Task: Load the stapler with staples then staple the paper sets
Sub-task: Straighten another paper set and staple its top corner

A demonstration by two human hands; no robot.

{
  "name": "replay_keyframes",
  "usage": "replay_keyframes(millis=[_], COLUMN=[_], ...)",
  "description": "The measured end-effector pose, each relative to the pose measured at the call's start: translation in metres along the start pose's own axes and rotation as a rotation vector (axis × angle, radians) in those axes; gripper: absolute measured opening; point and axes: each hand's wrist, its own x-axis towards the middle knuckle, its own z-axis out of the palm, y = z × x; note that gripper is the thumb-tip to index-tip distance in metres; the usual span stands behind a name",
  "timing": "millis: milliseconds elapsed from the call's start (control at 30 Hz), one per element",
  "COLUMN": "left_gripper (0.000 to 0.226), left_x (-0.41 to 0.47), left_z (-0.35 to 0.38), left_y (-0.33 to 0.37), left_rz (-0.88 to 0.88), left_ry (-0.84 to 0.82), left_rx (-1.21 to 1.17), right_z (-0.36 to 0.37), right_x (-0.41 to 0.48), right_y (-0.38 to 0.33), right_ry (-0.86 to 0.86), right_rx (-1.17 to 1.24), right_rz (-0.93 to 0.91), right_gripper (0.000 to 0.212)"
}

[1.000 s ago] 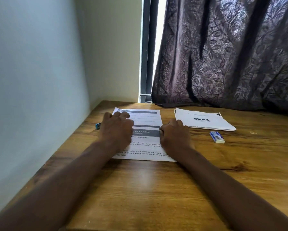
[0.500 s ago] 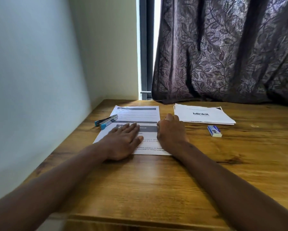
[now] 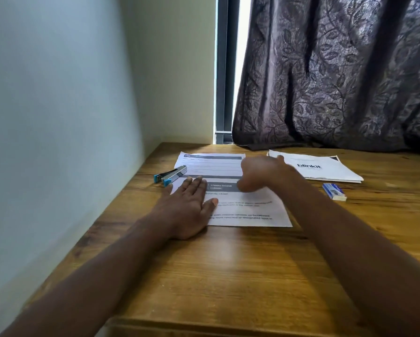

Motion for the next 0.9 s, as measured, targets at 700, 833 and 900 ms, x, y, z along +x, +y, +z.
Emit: replay_keyframes(millis=[700,833,900], left_gripper=[0.073,0.07,0.065], left_x=[0.0,-0.007,-0.002], left_z=[-0.001,-0.01,-0.021], left_y=[-0.001,-0.005,-0.013], left_rz=[0.048,0.123,0.157], left_ry=[0.085,0.395,0.605], left_rx=[-0.085,-0.103,-0.198], right_z=[0.035,0.071,0.072], right_x=[0.017,0.013,0.012], right_y=[-0.033,-0.018,-0.016], right_ry=[0.242,0.518,0.57], right_rx=[0.146,0.402,0.416], right_rz=[-0.14,-0.176,-0.201], right_gripper=[0.032,0.013,0.007])
